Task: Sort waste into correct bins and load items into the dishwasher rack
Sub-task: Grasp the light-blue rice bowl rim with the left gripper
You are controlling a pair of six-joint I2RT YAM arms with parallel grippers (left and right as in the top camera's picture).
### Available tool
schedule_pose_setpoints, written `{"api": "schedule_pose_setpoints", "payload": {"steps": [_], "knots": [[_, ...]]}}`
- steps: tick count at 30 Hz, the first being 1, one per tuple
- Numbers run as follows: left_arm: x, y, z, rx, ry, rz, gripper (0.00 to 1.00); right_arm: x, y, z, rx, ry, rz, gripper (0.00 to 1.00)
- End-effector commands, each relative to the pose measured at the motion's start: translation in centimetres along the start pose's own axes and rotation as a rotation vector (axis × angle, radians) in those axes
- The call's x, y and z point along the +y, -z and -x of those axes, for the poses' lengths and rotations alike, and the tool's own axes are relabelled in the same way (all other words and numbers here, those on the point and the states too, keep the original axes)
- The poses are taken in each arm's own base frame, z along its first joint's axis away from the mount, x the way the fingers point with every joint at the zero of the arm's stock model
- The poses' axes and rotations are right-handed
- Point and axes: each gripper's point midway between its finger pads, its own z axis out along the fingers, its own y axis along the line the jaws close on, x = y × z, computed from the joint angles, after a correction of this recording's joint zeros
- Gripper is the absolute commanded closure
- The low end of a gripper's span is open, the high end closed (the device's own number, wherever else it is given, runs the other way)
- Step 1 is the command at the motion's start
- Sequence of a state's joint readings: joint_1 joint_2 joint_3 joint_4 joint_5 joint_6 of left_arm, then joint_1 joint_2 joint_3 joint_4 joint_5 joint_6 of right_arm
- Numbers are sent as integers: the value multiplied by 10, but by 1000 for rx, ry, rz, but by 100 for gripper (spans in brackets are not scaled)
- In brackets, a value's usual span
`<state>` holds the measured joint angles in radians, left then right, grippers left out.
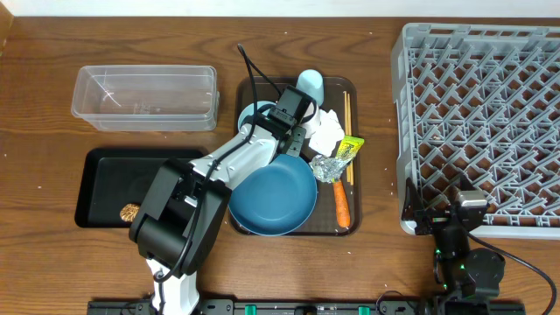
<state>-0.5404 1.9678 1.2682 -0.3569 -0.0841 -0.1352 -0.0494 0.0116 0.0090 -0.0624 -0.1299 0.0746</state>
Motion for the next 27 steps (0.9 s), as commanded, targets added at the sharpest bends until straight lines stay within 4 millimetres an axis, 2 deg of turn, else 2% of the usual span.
{"api": "schedule_pose_setpoints", "payload": {"steps": [1,11,16,22,27], "knots": [[3,-5,-7,16,-3,19,66,-5,0,0,-3,1,-24,1],[3,-4,-6,14,-3,18,81,-5,0,0,-3,1,-24,1],[8,3,1,-11,0,44,89,-5,0,0,-3,1,-24,1],[11,21,14,-62,8,51,94,-5,0,0,-3,1,-24,1],[11,30,16,-74,22,48,94,-5,0,0,-3,1,-24,1]]}}
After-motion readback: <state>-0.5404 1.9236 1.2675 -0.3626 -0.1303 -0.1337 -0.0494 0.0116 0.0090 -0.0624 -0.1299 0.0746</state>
